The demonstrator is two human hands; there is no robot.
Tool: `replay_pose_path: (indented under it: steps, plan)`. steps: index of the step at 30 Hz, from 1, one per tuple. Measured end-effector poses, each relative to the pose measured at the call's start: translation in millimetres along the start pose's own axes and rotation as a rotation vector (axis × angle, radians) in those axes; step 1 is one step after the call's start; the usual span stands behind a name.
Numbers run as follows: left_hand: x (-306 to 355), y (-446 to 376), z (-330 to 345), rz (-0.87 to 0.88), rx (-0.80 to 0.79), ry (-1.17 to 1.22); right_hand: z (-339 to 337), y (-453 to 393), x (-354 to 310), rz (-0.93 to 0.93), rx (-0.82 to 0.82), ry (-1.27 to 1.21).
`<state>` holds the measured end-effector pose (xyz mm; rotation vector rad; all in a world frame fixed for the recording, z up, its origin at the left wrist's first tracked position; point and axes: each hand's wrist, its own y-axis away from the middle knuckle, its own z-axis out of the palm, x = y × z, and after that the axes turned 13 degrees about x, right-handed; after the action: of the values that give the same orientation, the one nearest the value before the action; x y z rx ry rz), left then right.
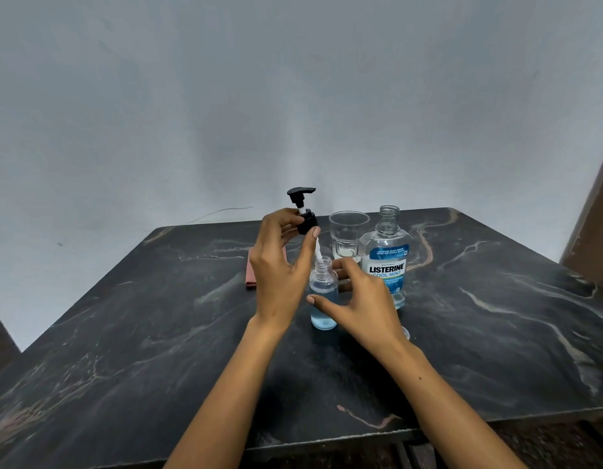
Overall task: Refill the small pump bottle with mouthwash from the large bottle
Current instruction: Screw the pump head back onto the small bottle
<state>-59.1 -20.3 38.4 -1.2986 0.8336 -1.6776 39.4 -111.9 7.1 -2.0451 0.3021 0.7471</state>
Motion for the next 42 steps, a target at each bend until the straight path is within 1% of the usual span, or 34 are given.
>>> replay_pose_path:
  steps: [6, 11, 16, 20, 22, 25, 29, 33, 35, 36, 39, 42]
  plan:
    - [-1.2, 9.4, -2.6, -0.051, -0.055, 0.040, -0.2, 0.2, -0.5, -0.009, 0.003, -0.011]
    - [0.6, 10.3, -5.2, -0.113, -0.064, 0.083, -0.3, 0.6, -0.1, -0.014, 0.005, 0.002]
    - [2.6, 10.3, -4.6, -0.100, -0.074, 0.090, 0.1, -0.3, 0.1, -0.019, 0.015, 0.009]
    - [3.6, 12.8, -3.5, -0.061, -0.143, 0.065, -0.6, -0.1, 0.8, -0.009, -0.008, -0.008]
    - [4.9, 15.4, -2.9, -0.103, -0.161, 0.062, -0.6, -0.2, 0.9, -0.012, -0.012, -0.008]
    - [6.5, 18.4, -3.2, -0.234, -0.162, 0.070, -0.8, -0.8, 0.5, -0.020, -0.018, -0.003]
    - [6.4, 19.6, -2.0, -0.365, -0.189, 0.039, -0.9, 0.2, 0.5, -0.018, -0.004, -0.012]
    - [1.1, 13.8, -4.3, -0.594, -0.235, 0.152, 0.0, -0.3, 1.2, 0.013, -0.013, -0.062]
    - [-1.2, 8.3, -8.5, -0.681, -0.293, 0.225, 0.4, -1.1, 2.4, 0.027, -0.017, -0.098]
    - [-2.5, 6.0, -10.9, -0.699, -0.330, 0.245, 0.3, -0.9, 3.2, 0.033, -0.022, -0.113]
    - [-3.5, 0.6, -16.3, -0.681, -0.412, 0.222, 0.4, -1.2, 5.4, 0.041, -0.028, -0.140]
    - [-3.9, 0.0, -18.0, -0.637, -0.447, 0.173, 1.6, -2.7, 5.8, 0.048, -0.027, -0.157]
